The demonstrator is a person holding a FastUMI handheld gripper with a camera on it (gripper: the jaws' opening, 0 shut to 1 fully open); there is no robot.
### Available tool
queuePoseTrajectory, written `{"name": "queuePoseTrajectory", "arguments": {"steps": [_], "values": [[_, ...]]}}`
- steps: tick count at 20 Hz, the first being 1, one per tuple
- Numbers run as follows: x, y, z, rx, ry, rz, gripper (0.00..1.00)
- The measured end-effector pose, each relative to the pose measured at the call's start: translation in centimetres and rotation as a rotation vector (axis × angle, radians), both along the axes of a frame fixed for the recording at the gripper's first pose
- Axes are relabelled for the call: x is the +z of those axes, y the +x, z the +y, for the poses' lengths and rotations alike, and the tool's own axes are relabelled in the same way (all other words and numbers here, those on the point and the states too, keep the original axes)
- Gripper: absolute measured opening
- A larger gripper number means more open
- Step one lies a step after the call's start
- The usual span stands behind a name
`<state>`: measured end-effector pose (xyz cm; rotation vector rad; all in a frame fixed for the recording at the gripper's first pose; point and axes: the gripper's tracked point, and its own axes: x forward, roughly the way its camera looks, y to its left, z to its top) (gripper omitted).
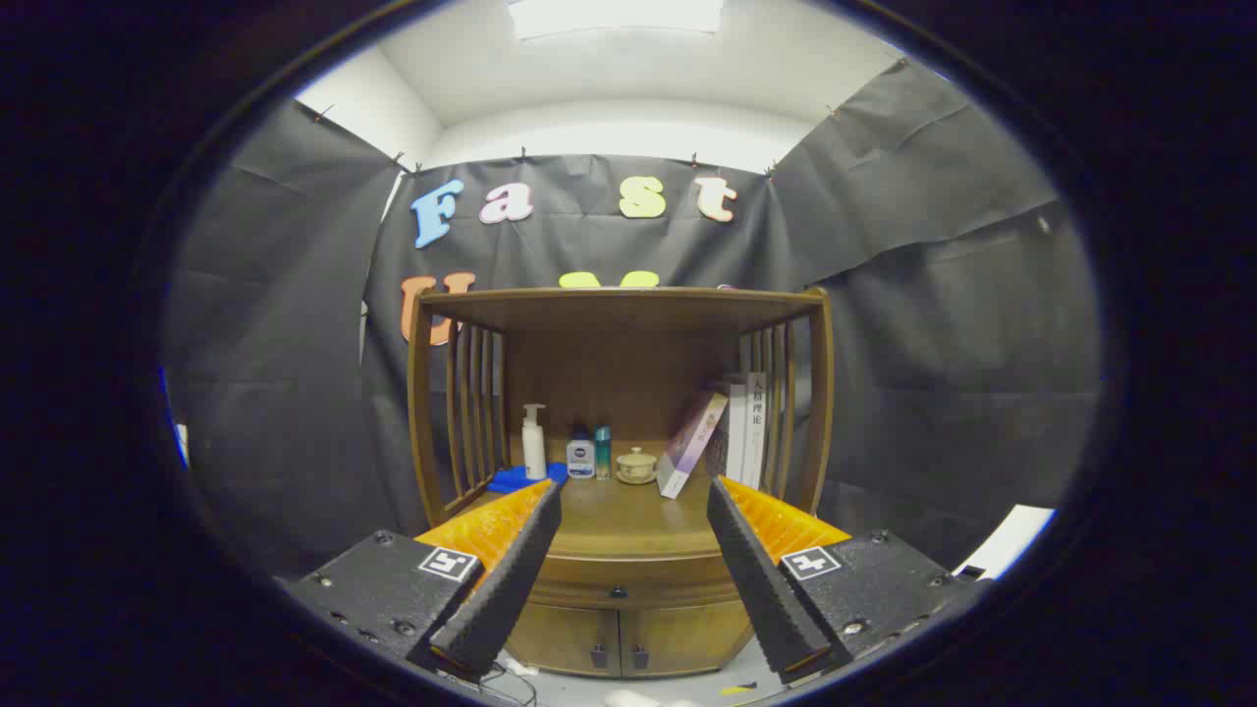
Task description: Pull open the drawer, take out the items inside it, and place them on the countertop above the cabinet.
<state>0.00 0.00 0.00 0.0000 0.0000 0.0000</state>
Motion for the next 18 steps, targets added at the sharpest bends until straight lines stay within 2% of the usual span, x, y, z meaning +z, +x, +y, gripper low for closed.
{"name": "queuePoseTrajectory", "arguments": {"steps": [13,18], "values": [[-4.5,3.7,-0.7,-0.019,0.011,0.053,0.97],[-8.5,5.5,-0.4,0.007,0.026,0.071,0.97]]}}
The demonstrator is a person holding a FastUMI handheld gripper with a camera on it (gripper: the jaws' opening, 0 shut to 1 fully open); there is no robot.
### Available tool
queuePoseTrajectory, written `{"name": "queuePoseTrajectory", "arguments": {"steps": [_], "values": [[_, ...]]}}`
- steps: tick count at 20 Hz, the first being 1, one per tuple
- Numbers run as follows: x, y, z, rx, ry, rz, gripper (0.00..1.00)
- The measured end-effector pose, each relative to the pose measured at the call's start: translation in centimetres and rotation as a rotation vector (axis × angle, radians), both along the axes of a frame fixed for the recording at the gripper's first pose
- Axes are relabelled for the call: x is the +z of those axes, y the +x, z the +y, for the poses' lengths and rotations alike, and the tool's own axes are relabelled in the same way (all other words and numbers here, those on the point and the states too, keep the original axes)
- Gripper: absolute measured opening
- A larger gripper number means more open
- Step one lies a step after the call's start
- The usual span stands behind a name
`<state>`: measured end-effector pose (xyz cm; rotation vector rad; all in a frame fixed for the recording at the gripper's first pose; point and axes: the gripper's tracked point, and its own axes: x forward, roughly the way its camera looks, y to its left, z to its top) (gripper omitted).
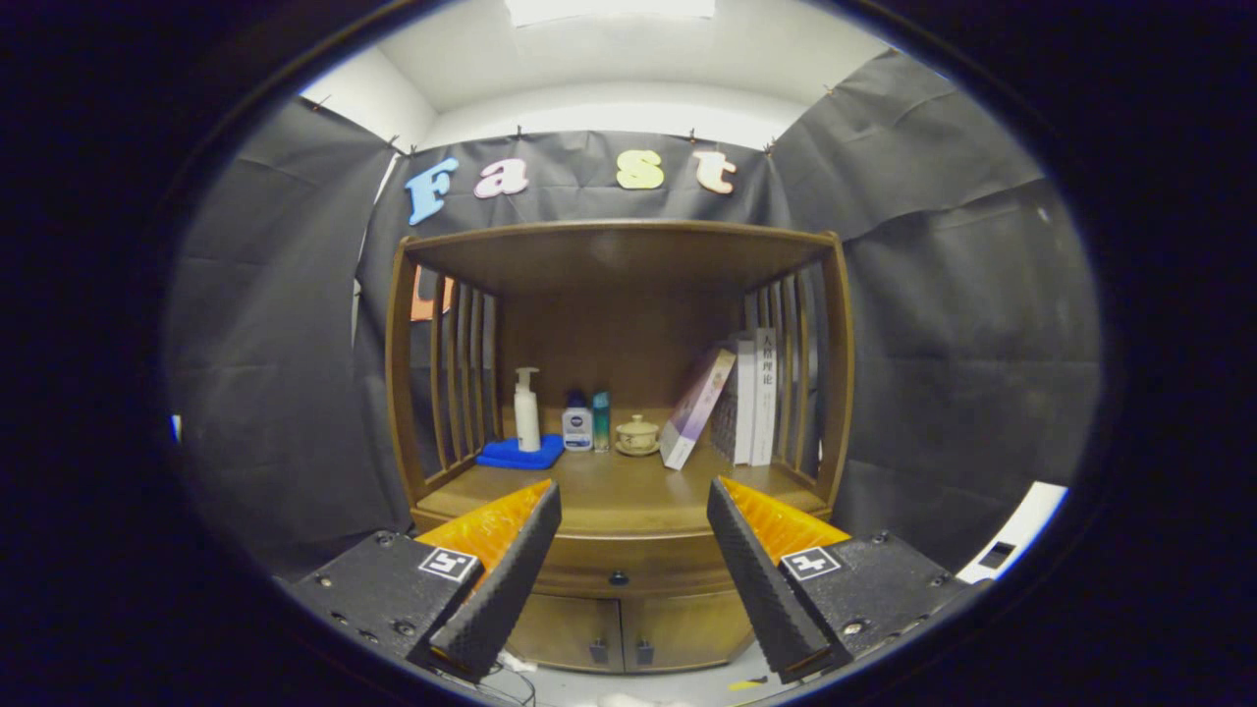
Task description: Pull open the drawer, take out the items inside it, and place them on the countertop above the cabinet.
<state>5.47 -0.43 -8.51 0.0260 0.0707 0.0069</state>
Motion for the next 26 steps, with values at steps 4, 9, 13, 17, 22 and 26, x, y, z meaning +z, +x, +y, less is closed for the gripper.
{"name": "queuePoseTrajectory", "arguments": {"steps": [4,9,13,17,22,26], "values": [[-4.8,1.9,0.3,0.022,0.021,0.043,0.97],[-10.6,4.3,0.0,0.011,-0.016,0.071,0.97],[-14.8,6.2,0.6,0.031,-0.03,0.083,0.97],[-18.3,8.4,0.5,0.012,-0.071,0.117,0.97],[-20.5,11.4,0.8,0.0,-0.076,0.14,0.91],[-21.1,13.0,1.3,0.007,-0.083,0.149,0.8]]}}
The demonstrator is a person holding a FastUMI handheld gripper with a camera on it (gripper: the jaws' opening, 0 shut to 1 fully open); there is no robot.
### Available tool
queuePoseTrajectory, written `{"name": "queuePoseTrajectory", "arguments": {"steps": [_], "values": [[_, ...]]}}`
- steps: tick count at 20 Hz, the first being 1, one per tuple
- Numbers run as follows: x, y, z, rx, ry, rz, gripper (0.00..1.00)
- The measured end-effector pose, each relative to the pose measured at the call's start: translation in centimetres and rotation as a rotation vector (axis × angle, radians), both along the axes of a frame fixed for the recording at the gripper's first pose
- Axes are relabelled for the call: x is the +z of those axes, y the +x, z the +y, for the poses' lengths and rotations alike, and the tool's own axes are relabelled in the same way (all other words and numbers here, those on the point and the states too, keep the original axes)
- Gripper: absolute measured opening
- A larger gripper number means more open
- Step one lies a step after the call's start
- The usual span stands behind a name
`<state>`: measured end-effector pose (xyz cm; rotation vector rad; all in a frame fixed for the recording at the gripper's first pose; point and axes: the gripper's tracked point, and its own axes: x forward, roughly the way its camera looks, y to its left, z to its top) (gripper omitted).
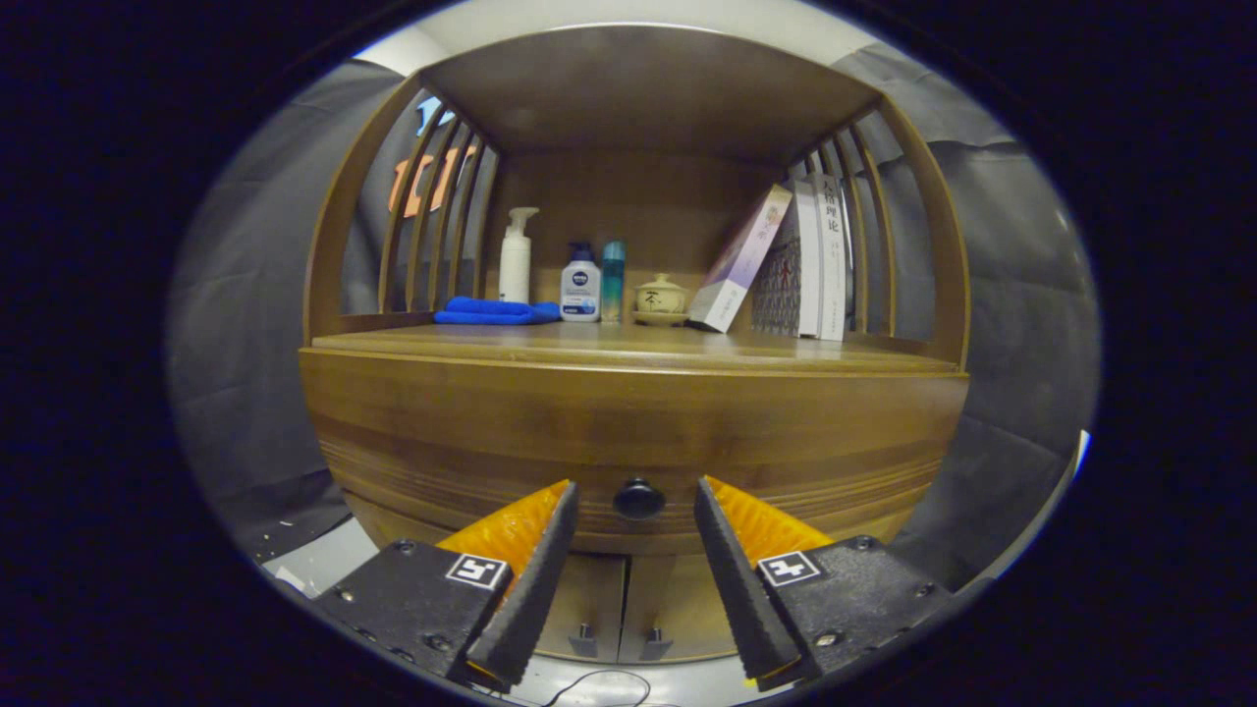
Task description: Pull open the drawer, take out the items inside it, and place them on the countertop above the cabinet.
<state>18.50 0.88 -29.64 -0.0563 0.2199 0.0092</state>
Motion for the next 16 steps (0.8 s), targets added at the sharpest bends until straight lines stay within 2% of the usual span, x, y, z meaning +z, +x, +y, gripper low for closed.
{"name": "queuePoseTrajectory", "arguments": {"steps": [7,10,16], "values": [[-0.8,1.4,-0.3,-0.017,0.036,0.016,0.59],[-0.8,1.1,-0.3,-0.017,0.091,0.026,0.34],[-0.9,1.1,-0.3,-0.017,0.083,0.042,0.25]]}}
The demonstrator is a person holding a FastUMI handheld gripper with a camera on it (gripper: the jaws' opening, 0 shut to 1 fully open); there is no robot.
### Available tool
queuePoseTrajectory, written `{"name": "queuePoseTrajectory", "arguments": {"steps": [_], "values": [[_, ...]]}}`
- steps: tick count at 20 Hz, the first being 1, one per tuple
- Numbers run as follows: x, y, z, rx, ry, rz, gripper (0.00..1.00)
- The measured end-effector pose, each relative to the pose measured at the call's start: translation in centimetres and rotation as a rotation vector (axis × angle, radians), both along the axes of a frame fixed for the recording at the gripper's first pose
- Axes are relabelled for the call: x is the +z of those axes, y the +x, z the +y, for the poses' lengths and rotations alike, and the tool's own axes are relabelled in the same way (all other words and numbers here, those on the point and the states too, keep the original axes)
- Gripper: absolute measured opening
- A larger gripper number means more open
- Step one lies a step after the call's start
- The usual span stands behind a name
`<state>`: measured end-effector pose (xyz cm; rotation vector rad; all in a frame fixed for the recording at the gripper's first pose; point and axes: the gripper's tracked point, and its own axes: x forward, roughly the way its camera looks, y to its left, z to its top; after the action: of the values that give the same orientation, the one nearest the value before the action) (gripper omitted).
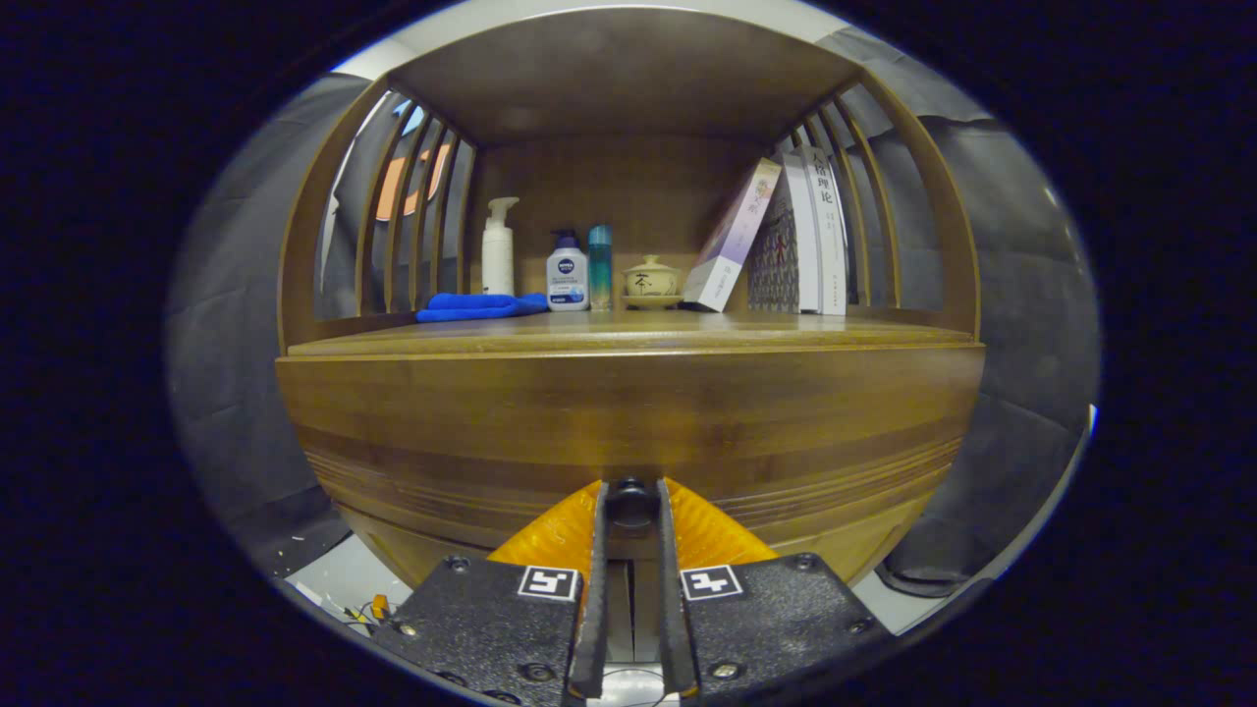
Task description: Pull open the drawer, take out the items inside it, and place them on the countertop above the cabinet.
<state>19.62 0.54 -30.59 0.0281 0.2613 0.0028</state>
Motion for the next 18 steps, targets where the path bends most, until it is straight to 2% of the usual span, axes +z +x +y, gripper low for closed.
{"name": "queuePoseTrajectory", "arguments": {"steps": [11,18], "values": [[0.0,-0.7,-0.2,-0.001,-0.01,0.001,0.22],[0.0,-3.7,-0.4,0.008,0.0,0.002,0.23]]}}
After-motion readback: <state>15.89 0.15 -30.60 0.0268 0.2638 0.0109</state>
